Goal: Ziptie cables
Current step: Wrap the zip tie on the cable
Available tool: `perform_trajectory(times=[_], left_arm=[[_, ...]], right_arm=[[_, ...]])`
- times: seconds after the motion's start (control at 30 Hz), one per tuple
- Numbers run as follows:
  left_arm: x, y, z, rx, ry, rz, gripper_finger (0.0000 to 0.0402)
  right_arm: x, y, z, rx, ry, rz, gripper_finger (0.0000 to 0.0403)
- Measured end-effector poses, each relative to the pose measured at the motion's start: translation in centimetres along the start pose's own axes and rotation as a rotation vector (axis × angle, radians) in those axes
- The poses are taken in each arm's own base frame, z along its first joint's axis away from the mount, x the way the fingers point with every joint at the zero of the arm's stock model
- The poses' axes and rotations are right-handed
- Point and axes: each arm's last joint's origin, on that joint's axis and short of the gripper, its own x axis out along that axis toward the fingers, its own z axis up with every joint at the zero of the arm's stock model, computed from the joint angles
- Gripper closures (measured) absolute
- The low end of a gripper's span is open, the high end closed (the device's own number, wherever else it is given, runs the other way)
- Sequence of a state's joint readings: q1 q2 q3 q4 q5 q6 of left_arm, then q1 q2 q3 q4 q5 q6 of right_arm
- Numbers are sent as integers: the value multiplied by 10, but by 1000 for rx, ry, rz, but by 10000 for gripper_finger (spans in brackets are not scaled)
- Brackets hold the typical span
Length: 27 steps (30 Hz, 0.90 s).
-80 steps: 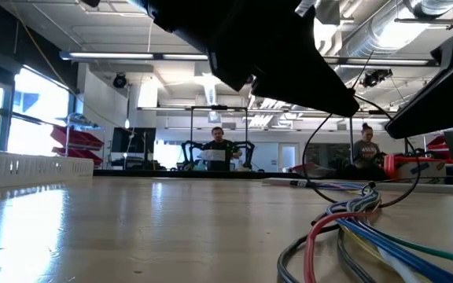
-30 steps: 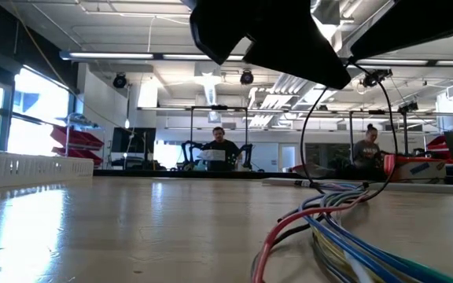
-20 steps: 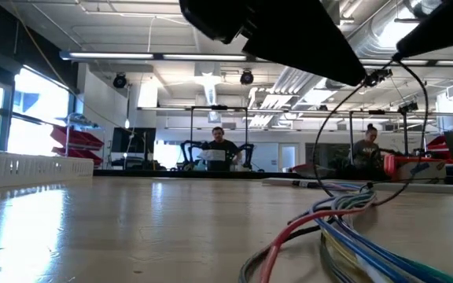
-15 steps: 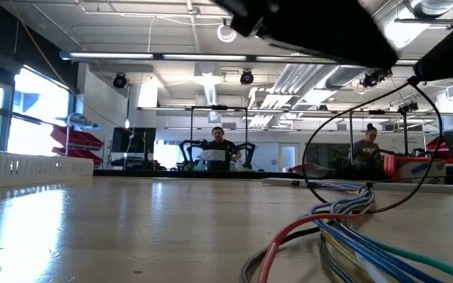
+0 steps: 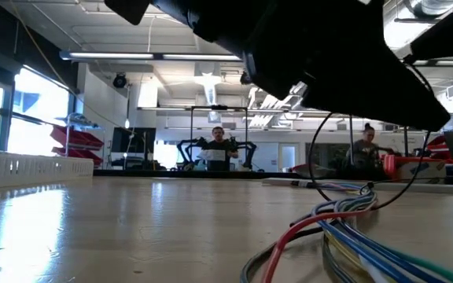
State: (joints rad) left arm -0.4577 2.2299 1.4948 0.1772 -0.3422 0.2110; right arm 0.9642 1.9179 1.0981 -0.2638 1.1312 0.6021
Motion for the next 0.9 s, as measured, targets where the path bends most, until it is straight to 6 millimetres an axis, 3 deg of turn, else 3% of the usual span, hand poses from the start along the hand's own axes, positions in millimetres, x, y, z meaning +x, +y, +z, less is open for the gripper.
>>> perform_trajectory(times=[0.6, 0.9], left_arm=[[-3, -2, 10, -12, -87, -28, 331], [-3, -1, 10, -19, -84, -28, 380]], right_arm=[[-4, 3, -2, -11, 19, 42, 403], [-5, 2, -3, -19, 23, 43, 403]])
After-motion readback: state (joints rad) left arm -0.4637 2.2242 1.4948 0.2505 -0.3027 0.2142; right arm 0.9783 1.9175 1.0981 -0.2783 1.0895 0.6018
